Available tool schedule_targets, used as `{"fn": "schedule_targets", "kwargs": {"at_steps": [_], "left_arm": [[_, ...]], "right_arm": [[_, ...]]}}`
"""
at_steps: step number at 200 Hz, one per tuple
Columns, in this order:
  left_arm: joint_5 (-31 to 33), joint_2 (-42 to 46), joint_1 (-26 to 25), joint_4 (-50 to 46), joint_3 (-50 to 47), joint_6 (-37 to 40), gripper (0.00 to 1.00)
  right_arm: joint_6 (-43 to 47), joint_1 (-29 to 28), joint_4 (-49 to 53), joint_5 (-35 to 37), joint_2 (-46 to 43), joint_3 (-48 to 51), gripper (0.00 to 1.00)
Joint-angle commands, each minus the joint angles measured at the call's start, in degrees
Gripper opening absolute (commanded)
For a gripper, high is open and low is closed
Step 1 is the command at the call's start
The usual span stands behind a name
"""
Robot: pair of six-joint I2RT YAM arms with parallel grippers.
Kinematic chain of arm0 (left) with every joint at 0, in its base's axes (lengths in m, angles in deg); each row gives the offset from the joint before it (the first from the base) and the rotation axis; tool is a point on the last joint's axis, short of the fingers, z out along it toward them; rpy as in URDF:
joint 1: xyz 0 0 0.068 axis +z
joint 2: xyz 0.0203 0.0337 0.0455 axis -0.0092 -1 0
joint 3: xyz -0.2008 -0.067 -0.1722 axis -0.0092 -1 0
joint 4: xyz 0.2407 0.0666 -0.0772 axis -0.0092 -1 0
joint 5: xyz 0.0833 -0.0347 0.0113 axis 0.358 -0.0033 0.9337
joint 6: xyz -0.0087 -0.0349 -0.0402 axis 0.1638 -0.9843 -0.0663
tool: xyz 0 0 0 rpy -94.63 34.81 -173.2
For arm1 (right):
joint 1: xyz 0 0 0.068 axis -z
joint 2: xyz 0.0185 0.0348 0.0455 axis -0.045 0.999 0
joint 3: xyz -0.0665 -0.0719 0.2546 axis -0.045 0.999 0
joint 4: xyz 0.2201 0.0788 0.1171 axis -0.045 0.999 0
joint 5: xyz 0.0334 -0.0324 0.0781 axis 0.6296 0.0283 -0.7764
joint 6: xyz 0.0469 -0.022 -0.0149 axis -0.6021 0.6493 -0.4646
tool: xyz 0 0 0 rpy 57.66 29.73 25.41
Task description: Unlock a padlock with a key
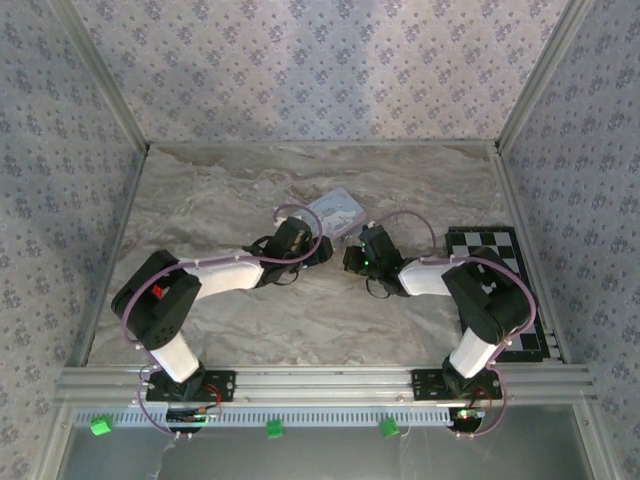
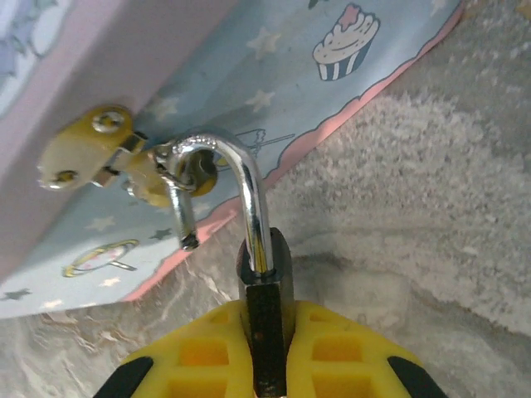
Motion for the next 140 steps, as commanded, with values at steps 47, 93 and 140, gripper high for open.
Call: {"fn": "schedule_targets", "kwargs": {"at_steps": [47,93,140], "left_arm": [[2.2,3.4,1.3,-0.9,0.4,2.0,0.77],[0.4,0.4,4.1,-2.3,5.2,5.1,0.78],[1.2,-5.7,6.1,-8.1,10.9,7.6,0.78]], "right_arm": [[-8.0,1.9,-5.7,-5.8,2.5,-1.1,0.0],[-10.1,2.6,-8.2,-6.3,4.2,-0.5,0.0],[-12.5,3.2,-10.8,-6.7,4.7,0.2,0.0]]}}
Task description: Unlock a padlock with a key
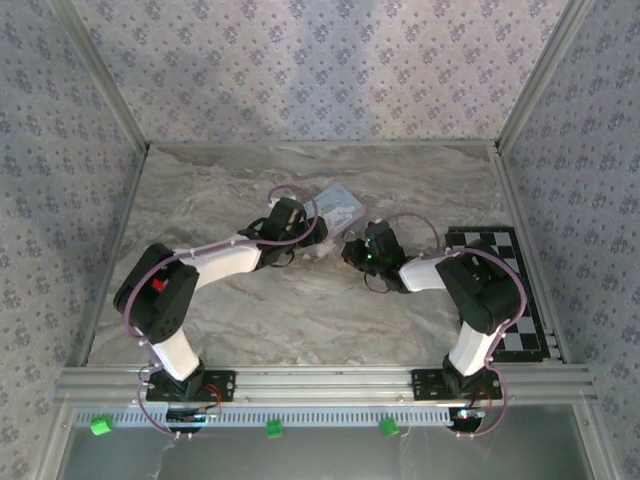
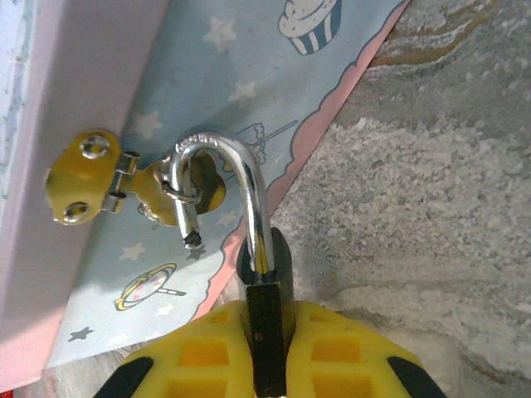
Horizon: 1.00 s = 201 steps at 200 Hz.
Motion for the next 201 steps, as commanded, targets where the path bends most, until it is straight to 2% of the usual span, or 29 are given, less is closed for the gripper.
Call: {"fn": "schedule_targets", "kwargs": {"at_steps": [1,30,49,109,201], "left_arm": [[0.2,-3.0,0.9,-4.8,3.1,2.4,0.78],[0.8,-5.4,0.9,-5.4,4.0,2.7,0.76],[0.6,-6.8,1.0,-5.0,3.7,2.2,0.76],[-0.7,-7.3,0.4,-1.9,0.4,0.2,0.74],[0.0,-6.3,0.0,-1.3,-0.7,-0.3,0.73]], "right_arm": [[-2.4,0.5,-3.6,-0.6,0.9,0.2,0.0],[-6.0,1.1,-9.5,-3.9,2.1,1.0,0.0],[-6.6,1.3,-7.9,-3.4,2.1,0.8,0.0],[-9.9,3.6,-12.1,-3.6,5.1,1.0,0.0],[-10.7,5.3,-14.7,-5.1,3.6,0.3,0.0]]}}
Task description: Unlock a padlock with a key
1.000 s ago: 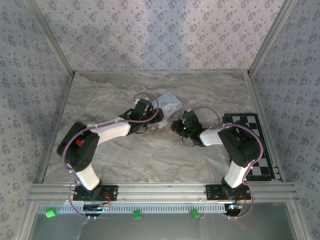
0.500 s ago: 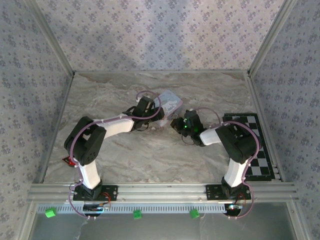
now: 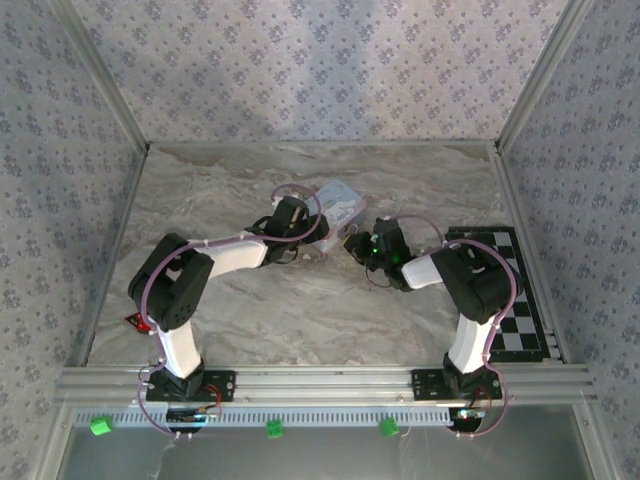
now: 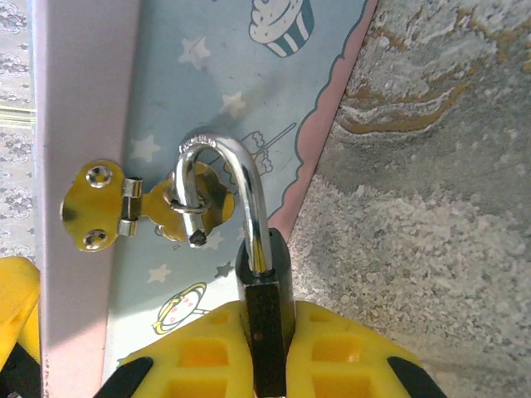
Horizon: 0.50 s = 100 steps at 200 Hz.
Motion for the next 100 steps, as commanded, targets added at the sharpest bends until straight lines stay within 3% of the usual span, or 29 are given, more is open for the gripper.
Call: {"fn": "schedule_targets", "kwargs": {"at_steps": [1,41,100], "left_arm": [[0.4,-1.1,-0.7,-6.5,-1.7,0.1,0.73],[-0.1,-1.6,-1.7,-6.5,-0.8,-0.2,0.73],[0.7,-1.1,-2.2,-7.2,-0.5,-0.1,0.73]], "right_arm": [[-2.2,1.2,-4.0,-0.2,-0.6,-0.4,0.0],[-6.1,-0.5,-6.3,-0.9,1.0,-2.2,0.0],[-8.0,1.5,-8.6,0.5,1.5,-0.5,0.0]]}}
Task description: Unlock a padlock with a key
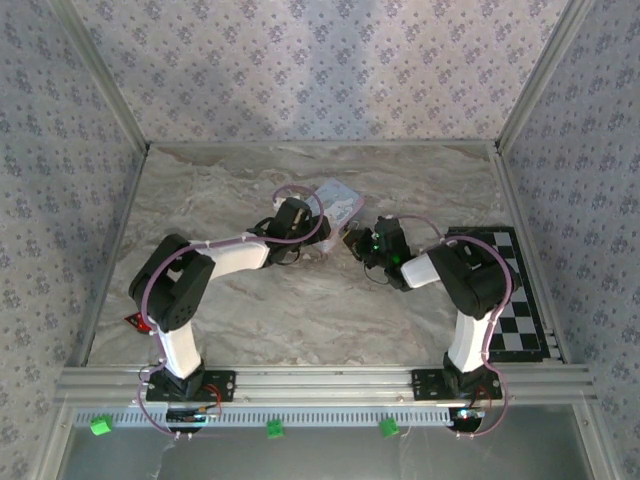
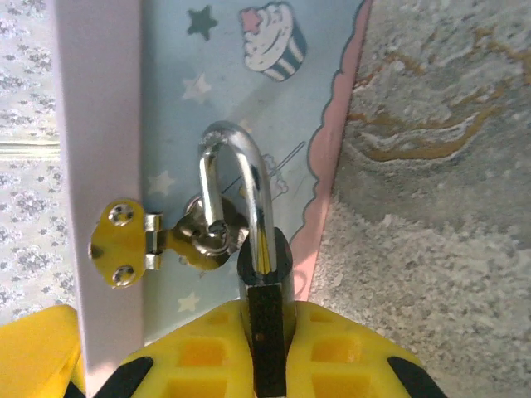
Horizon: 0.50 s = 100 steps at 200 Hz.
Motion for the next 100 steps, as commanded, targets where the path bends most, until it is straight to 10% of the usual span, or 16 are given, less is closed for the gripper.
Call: {"fn": "schedule_targets", "kwargs": {"at_steps": [1,100], "left_arm": [[-0.8,-1.1,-1.0,-7.1,-0.7,0.7,0.73],[-0.9,-0.1,-0.3,-6.7,-1.7,0.6,0.74]], "right_arm": [[-0.8,0.9,-2.6,1.2,-1.1,-0.2,0.0],[2.5,2.9,0.2,0.2,-4.5,1.9,0.0]]}}
